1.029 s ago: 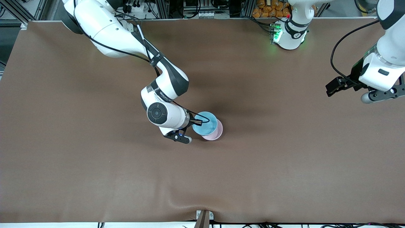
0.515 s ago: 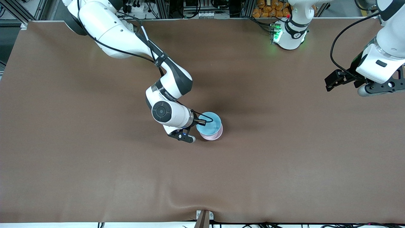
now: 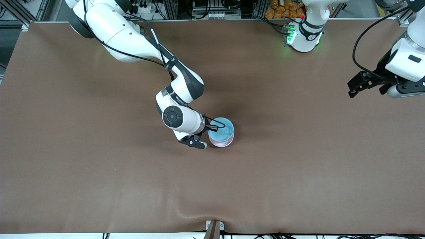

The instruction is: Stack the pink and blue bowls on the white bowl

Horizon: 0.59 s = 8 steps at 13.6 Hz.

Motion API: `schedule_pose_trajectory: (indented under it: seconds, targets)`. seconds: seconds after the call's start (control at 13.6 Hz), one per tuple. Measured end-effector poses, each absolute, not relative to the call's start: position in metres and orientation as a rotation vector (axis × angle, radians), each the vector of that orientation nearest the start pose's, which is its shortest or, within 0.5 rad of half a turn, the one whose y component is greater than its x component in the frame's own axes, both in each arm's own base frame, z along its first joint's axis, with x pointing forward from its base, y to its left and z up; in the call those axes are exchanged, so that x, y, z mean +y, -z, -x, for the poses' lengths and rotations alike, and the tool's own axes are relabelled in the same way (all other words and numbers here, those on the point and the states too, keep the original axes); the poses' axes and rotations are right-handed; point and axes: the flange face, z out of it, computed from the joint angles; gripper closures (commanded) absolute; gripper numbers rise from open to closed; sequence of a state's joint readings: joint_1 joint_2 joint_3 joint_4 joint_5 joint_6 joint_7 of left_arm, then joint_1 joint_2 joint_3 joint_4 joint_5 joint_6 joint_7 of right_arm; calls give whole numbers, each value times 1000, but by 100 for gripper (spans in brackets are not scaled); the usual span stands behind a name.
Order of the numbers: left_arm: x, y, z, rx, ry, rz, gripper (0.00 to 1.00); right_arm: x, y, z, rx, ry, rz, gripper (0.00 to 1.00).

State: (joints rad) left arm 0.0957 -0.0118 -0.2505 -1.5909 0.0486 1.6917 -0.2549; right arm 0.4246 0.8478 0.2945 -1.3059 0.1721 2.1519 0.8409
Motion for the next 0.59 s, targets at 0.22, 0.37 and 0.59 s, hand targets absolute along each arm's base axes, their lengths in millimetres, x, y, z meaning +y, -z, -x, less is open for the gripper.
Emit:
schedule_pose_trajectory:
  seconds: [0.22, 0.37, 0.59]
  targets:
    - [-60, -636, -560, -172, 199, 3102, 0, 457, -251, -593, 446, -335, 2808, 100]
    - [-55, -641, -559, -177, 201, 3101, 0, 458, -250, -592, 443, -338, 2809, 100]
    - [-59, -640, -556, -167, 177, 3101, 0, 466, -247, -585, 425, -344, 2815, 100]
